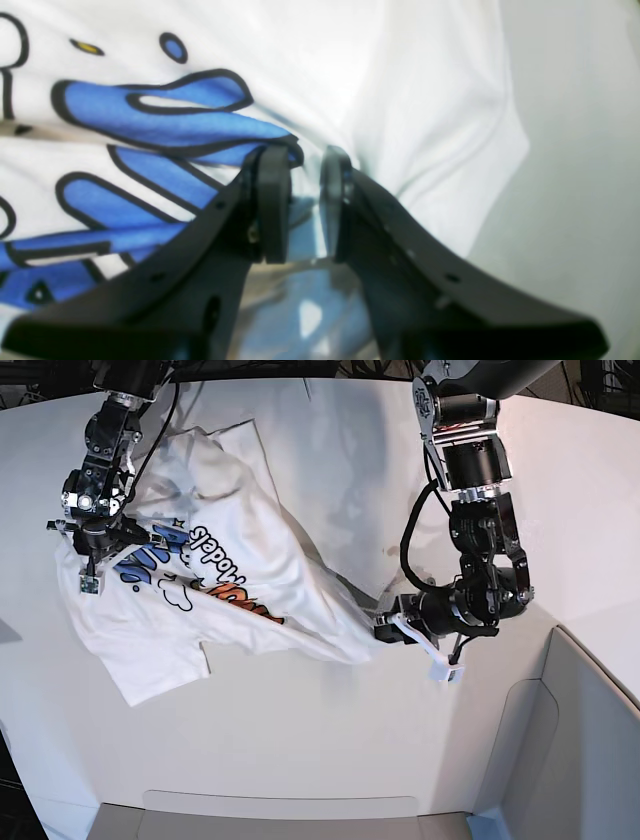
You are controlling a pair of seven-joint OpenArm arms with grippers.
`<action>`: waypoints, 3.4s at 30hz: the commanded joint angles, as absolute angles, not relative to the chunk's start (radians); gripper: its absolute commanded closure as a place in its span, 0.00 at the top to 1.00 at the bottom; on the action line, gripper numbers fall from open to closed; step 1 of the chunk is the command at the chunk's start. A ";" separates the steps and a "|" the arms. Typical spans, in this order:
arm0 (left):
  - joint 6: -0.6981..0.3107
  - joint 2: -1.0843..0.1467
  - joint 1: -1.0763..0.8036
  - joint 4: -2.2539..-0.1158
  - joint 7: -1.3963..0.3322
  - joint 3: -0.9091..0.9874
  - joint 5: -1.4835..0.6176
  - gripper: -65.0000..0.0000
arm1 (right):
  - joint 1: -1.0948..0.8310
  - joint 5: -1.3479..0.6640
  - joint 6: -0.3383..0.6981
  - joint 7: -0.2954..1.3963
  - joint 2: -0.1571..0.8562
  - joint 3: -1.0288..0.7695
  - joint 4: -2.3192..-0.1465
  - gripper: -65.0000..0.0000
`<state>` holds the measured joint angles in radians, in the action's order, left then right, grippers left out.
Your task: Layout the t-shirt on the table in an organized manner, then fold the t-shirt properly
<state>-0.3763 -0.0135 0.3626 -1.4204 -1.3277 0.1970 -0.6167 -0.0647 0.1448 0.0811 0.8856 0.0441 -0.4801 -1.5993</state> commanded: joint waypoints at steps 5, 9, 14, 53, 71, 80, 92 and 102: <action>-0.312 -0.082 0.367 -1.537 -1.337 0.194 -0.633 0.00 | -0.085 0.136 0.097 0.963 0.047 -0.476 -1.592 0.21; -0.298 -0.142 0.340 -1.557 -1.337 0.194 -0.633 0.00 | -0.091 0.136 0.097 0.963 0.047 -0.476 -1.593 0.21; -0.280 -0.242 0.314 -1.552 -1.337 0.166 -0.631 0.00 | -0.096 0.136 0.097 0.963 0.047 -0.475 -1.593 0.21; -0.280 -0.456 0.068 -1.771 -1.260 0.263 -0.638 0.12 | -0.099 0.139 0.097 0.964 0.025 -0.475 -2.006 0.21; -0.282 -0.360 0.427 -1.253 -1.244 -0.001 -0.634 0.00 | 0.150 0.140 0.099 0.972 0.177 -0.472 -1.520 0.21; -0.282 -0.323 0.412 -1.156 -1.219 0.002 -0.638 0.00 | 0.157 0.136 0.099 0.967 0.191 -0.472 -1.472 0.21; -0.275 -0.417 0.407 -1.109 -1.234 -0.005 -0.608 0.00 | 0.176 0.137 0.099 0.964 0.248 -0.314 -1.357 0.21; -0.275 -0.369 0.565 -0.854 -1.020 -0.125 -0.352 0.00 | 0.222 0.139 0.097 0.967 0.239 -0.308 -1.343 0.21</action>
<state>-0.2825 -0.3664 0.5602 -0.8570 -0.9882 -0.1238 -0.3706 0.2001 0.1337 0.0967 0.9722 0.2287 -0.3069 -1.3334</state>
